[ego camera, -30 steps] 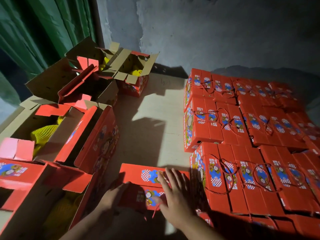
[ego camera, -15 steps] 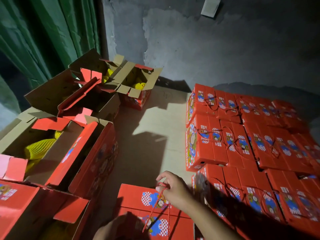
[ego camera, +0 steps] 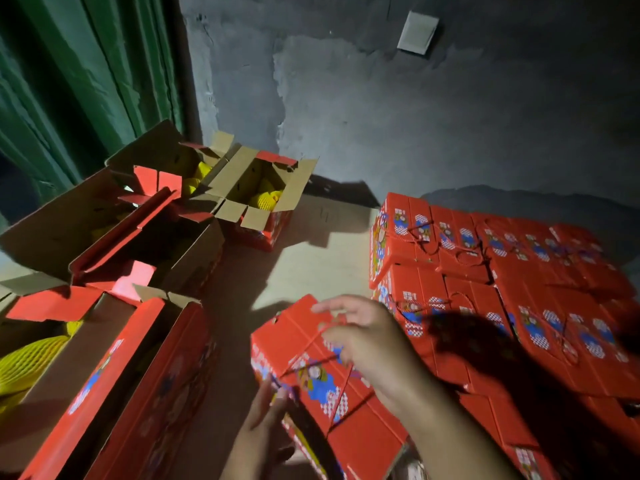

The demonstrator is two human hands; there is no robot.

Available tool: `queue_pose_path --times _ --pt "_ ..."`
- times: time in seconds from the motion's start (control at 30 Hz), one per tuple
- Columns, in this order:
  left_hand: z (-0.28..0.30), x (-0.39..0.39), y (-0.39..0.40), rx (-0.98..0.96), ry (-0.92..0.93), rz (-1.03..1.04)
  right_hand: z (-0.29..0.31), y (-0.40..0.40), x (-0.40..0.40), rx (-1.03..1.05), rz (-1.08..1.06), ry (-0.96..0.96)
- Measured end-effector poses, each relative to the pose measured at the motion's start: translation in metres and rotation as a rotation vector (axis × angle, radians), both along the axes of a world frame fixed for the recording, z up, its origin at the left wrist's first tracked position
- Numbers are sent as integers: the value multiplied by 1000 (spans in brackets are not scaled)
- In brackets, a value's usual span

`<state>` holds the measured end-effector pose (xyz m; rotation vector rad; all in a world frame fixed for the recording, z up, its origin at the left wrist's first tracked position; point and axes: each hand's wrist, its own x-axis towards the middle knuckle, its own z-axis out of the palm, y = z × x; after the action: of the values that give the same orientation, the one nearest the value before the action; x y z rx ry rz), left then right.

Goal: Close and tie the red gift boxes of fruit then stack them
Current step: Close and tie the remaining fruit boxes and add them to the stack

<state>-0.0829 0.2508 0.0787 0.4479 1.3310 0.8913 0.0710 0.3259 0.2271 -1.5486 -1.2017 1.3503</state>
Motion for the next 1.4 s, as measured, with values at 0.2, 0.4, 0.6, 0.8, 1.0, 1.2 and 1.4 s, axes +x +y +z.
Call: queue_pose_path --times 0.2,0.4,0.6,0.8,1.0,1.2,1.4 --pt "-1 54 88 484 -12 -438 -5 113 37 25 -251 56" --pt "-28 87 206 686 306 -560 -33 218 70 71 -295 21" --pt "-52 115 320 646 429 -516 -54 320 102 147 -297 32" --pt "-60 135 388 544 334 -499 -77 377 131 157 -291 -136" --pt "-76 135 398 450 47 -410 -110 385 128 217 -231 -351" --pt "-112 87 388 319 269 -33 -173 347 120 66 24 -880" --pt "-128 17 412 301 550 235 -216 310 121 215 83 -1172"
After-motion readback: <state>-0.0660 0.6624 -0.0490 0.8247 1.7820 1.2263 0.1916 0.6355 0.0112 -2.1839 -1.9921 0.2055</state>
